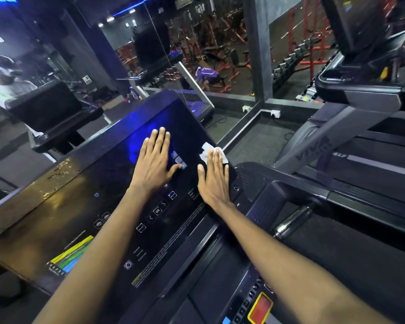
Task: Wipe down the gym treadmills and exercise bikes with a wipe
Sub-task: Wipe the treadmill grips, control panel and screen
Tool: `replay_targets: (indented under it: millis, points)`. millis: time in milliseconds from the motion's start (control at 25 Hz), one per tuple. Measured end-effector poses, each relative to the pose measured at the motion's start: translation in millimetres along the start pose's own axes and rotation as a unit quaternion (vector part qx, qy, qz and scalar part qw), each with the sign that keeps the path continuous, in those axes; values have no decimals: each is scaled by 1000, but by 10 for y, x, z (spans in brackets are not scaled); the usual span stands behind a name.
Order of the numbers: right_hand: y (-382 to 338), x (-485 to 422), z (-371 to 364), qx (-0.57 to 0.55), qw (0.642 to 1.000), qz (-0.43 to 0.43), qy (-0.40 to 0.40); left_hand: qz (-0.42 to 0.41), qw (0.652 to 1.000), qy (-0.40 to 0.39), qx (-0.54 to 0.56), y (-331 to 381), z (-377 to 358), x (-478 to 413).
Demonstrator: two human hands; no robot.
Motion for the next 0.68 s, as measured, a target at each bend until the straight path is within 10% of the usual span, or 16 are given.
replay_targets:
  millis: [240,680]
  points:
    - [486,456,15,13,994,-99,-36,0,1000,2,8,95,-6,84]
    - [580,912,18,44,993,-17,-111,-12,1000,-13,2,189,-3,339]
Point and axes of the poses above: each hand's wrist, its own x-axis away from the middle knuckle, its own z-axis out of the back of the hand, y = z × x, the point moved 4 cm from there along -x, towards the middle knuckle, and after that the axes turned 7 degrees about y, right-handed, at the moved point
